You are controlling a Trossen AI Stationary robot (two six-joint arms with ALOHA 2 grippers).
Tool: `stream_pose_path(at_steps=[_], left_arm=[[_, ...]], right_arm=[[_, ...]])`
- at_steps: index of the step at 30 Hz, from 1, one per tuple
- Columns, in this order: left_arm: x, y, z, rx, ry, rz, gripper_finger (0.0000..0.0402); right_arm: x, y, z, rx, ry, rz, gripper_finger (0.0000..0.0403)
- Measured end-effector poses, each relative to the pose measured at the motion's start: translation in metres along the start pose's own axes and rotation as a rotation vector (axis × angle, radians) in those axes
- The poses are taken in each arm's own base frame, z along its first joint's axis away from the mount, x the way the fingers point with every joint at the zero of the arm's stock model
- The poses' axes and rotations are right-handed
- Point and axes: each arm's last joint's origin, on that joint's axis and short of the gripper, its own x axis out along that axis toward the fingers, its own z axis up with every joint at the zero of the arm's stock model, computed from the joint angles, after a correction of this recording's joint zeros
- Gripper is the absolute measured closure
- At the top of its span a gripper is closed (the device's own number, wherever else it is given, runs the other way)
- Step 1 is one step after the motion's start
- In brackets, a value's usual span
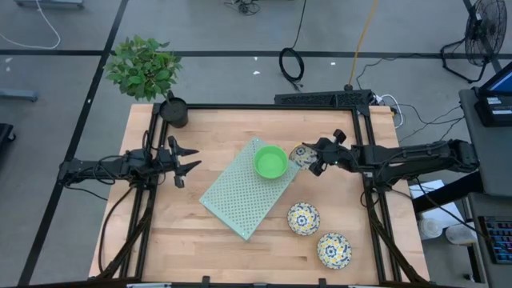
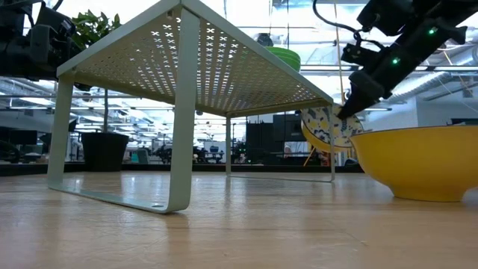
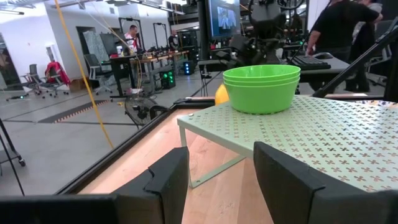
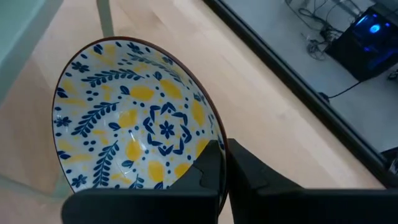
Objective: Pick & Place Mini bowls
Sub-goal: Put the top patterned bowl on the left of the shelf
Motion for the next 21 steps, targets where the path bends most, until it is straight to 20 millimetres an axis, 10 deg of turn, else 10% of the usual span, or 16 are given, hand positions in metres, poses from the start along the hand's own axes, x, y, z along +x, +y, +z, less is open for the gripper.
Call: stream_pose_path(at_steps=[21], left_arm=[[-0.0002,-0.0074,-0.0054,0.444,-0.009,-0.242,0.0220]], right_arm=[[0.0049,-0.0095,0.0033,-0.018,-0.006,-0.061,0.0403]])
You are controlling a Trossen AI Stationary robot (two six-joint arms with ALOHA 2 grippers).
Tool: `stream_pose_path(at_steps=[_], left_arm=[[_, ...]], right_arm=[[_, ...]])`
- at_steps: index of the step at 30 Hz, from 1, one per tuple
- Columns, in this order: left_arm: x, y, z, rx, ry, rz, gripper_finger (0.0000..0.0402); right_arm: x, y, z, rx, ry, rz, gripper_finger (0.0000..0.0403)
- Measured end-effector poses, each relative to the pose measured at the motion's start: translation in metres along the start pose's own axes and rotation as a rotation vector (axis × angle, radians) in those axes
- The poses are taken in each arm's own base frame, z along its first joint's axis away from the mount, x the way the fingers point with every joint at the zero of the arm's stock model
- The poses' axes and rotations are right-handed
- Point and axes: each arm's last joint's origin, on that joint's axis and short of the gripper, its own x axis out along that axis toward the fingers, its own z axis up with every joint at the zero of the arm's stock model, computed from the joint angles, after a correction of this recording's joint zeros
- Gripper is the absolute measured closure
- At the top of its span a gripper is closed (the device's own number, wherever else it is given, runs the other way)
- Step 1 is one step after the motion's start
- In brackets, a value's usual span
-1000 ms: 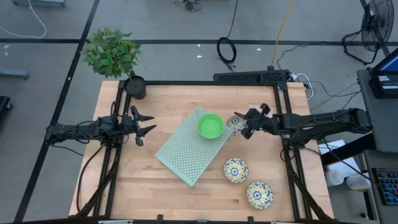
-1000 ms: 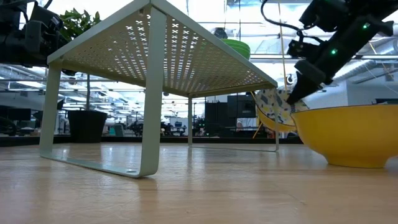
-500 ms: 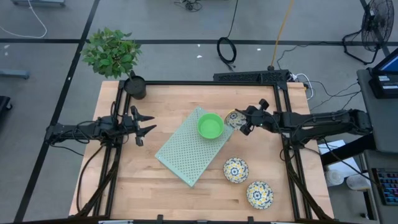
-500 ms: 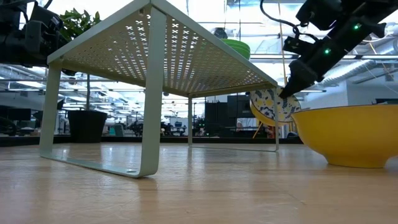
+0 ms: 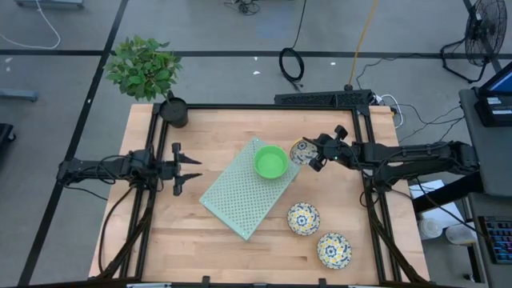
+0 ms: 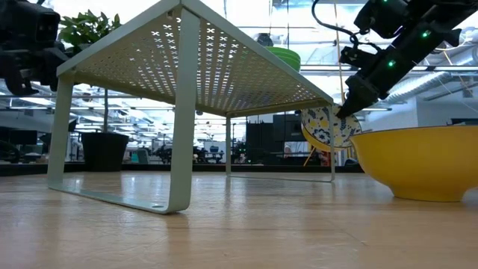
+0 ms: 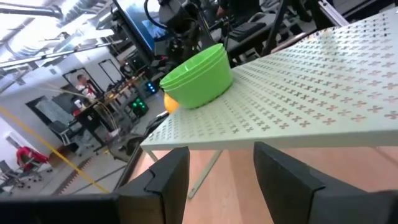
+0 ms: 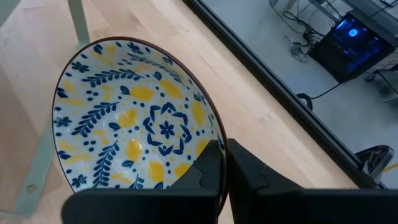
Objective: Pick & Place Mini bowls
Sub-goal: Put the top patterned bowl on the left of the shelf
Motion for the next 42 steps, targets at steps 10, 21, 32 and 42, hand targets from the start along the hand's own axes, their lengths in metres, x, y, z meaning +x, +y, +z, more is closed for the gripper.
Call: stream_pose_path(at_steps=[10,21,32,42], left_arm=[[-0.001,0.010,0.005,0.207,0.043,0.227,0.0220],[-0.001,0.010,0.006,0.170,0.021,0.222,0.0220],[-0.004,0.008,0.024,0.037,-0.323,-0.021,0.0220],[-0.006,0.010,0.030,-0.097,-0.395,-0.054,0.0220]], right_arm=[[0.000,-0.001,0.000,0.002,0.000,-0.003,0.0403],[-0.004,-0.003,0.032,-0.045,-0.280,-0.132,0.0403],[-0.024,-0.005,0.070,-0.096,-0.700,-0.015,0.0403],[-0.008,0.018,0.081,-0.156,-0.871,0.088,0.0403]])
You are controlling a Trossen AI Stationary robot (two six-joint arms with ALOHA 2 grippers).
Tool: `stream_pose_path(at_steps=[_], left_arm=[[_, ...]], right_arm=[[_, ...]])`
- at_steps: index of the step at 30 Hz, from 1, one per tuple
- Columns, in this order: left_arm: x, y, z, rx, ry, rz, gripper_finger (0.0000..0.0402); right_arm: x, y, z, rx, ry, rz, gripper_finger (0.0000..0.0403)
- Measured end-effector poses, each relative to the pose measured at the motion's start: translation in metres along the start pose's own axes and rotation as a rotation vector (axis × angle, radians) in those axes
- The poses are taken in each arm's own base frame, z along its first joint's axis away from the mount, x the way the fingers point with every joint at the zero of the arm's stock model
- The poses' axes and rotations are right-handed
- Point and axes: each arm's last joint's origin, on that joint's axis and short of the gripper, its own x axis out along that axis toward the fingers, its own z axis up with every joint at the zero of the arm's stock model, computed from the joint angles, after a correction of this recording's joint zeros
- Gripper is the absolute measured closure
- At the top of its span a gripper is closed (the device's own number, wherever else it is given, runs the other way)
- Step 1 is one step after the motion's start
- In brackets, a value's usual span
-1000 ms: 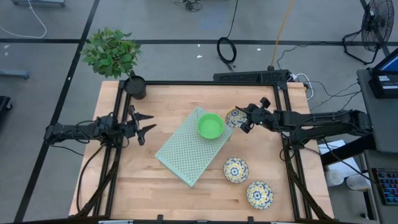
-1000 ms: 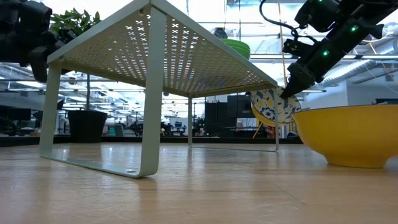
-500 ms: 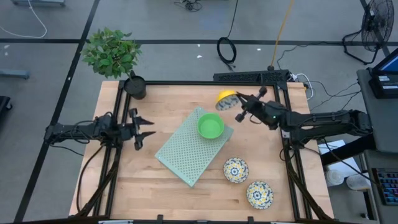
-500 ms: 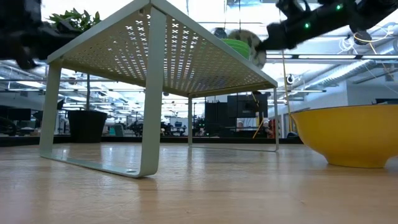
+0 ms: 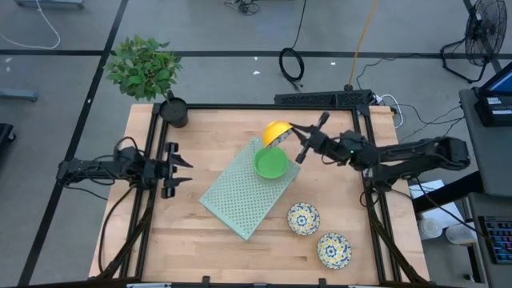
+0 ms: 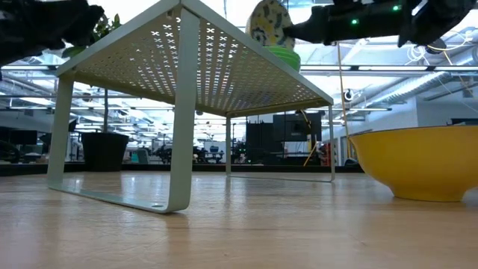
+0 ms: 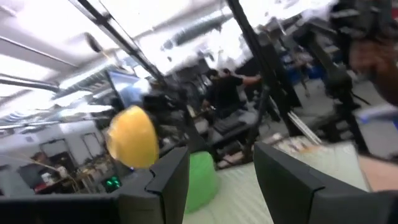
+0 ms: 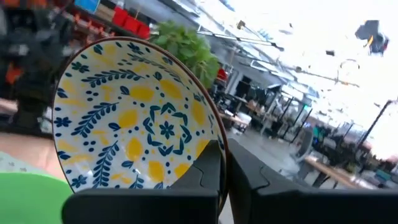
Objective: Pick & Place Mini bowls
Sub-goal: Put the top patterned bowl on the left of the shelf
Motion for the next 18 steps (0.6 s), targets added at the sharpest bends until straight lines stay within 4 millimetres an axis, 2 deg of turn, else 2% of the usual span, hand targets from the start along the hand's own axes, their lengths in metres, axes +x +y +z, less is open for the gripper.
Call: stream_pose_path(at_steps=[6,11,15,18], left_arm=[[0.004,0.006,-0.001,-0.074,0.042,0.178,0.0220],[0.017,0.007,-0.003,0.002,0.040,0.184,0.0220],[0.035,0.012,0.000,0.086,0.080,0.290,0.0220],[0.060,0.020,0.006,0.137,0.192,0.386,0.0220]], right_arm=[[0.023,0.022,0.008,-0.104,-0.022,0.041,0.0403],[0.045,0.039,0.019,-0.153,-0.040,0.062,0.0403],[0.063,0.044,0.031,-0.171,-0.069,0.045,0.0403],[0.076,0.045,0.040,-0.211,-0.080,0.009,0.0403]])
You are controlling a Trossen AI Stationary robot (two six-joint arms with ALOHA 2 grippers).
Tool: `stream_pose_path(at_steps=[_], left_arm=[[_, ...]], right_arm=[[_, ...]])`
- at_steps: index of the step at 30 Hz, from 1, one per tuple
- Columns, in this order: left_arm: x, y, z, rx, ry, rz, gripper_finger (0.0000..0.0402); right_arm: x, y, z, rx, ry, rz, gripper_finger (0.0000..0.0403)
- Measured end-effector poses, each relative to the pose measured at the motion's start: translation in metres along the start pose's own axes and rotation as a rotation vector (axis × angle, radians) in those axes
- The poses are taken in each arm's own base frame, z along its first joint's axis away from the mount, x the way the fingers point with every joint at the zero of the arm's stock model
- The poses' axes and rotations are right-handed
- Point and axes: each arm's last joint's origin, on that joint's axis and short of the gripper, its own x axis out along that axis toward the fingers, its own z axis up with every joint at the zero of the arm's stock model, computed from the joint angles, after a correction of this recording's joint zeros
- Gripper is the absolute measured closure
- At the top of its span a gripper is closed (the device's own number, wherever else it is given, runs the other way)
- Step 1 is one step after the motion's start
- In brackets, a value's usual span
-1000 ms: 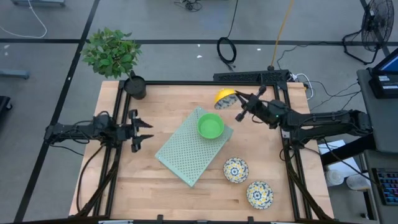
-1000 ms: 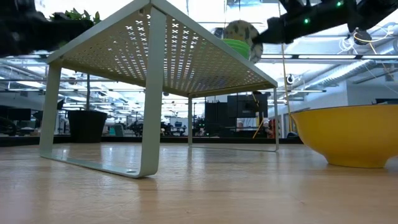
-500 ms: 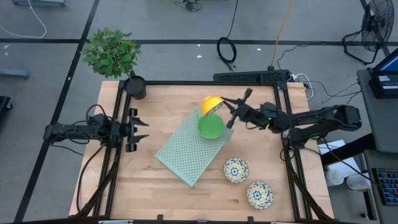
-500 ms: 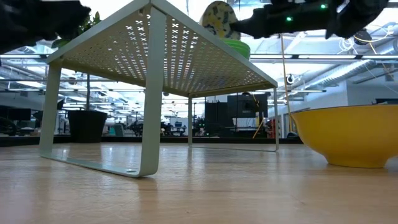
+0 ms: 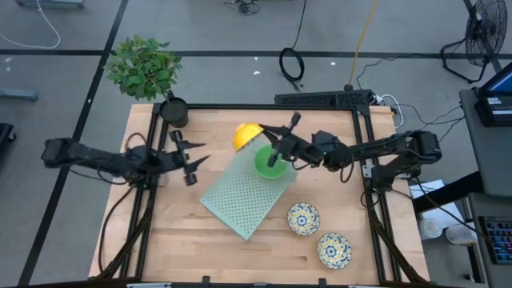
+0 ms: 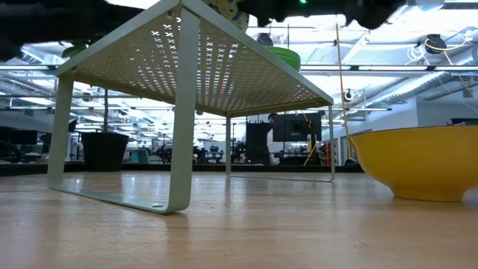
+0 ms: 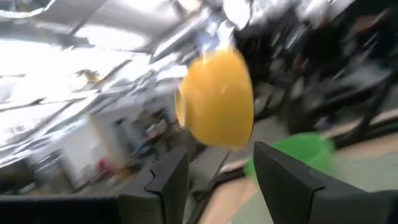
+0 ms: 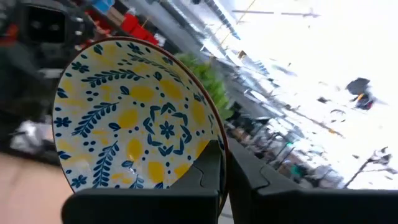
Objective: Pick & Place Mini bowls
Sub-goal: Put the top patterned bowl on the left of the shelf
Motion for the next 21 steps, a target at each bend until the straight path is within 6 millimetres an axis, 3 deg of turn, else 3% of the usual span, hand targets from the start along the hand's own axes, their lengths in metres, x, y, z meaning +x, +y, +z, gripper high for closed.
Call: stream_pose_path(at_steps=[6,10,15,21], left_arm=[[0.062,-0.011,0.021,0.191,0.157,0.086,0.0220],[0.090,-0.017,0.028,0.297,0.276,0.197,0.0220],[0.107,-0.022,0.031,0.323,0.339,0.256,0.0220],[0.109,-0.021,0.035,0.327,0.347,0.289,0.0220]], right_arm=[[0.020,-0.002,0.013,-0.079,-0.045,-0.052,0.0403],[0.022,-0.004,0.016,-0.095,-0.055,-0.067,0.0403],[0.022,-0.006,0.018,-0.084,-0.065,-0.075,0.0403],[0.022,-0.006,0.018,-0.063,-0.063,-0.072,0.0403]])
